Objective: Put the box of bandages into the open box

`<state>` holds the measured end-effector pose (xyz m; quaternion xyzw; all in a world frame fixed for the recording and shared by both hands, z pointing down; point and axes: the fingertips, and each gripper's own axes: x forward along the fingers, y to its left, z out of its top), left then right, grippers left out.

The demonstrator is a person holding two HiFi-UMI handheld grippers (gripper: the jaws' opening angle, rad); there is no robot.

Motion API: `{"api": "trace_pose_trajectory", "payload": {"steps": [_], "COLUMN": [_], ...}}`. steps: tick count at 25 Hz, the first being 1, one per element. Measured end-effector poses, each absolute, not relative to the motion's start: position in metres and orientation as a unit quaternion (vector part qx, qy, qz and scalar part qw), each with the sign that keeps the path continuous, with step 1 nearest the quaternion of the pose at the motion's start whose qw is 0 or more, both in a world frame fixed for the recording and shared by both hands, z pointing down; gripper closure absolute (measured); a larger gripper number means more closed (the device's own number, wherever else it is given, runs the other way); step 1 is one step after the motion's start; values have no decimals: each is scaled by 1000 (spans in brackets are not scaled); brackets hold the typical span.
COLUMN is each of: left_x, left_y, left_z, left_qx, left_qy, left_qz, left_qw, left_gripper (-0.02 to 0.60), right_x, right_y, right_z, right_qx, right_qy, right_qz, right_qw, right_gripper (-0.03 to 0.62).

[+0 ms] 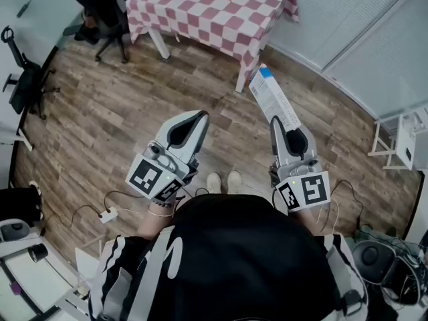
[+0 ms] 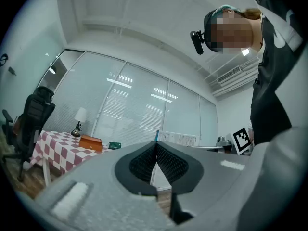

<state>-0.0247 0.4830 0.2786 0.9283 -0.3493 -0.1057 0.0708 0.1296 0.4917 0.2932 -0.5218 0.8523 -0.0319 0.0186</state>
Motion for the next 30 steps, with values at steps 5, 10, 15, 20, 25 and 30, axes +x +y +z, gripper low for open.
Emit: {"api": "trace_pose_trajectory", "payload": {"steps": [5,10,15,20,25,30], "left_x": [-34,-46,-60,-67,-67,-63], "left_y": [484,486,485,483,475,461], "left_z": [281,285,287,294,300,301], "left_qx": [927,927,929,930,932,931], "left_qy": [-351,-350,-346,-342,-337,-338], "left_qz": [-105,-108,-108,-106,-102,-106], "left_qw": [75,76,76,81,89,84], "left_gripper": [583,583,583,583,583,583], "right_x": [127,121,107,101,102,109], "right_y": [491,494,495,494,490,476], "right_z": [292,293,295,299,300,306], "right_qx": [-525,-533,-537,-549,-555,-558], "right_qy": [850,844,841,834,830,827], "right_qz": [-41,-41,-39,-39,-38,-44], "right_qw": [29,45,48,50,47,49], "right_gripper": [519,519,520,520,520,520]}}
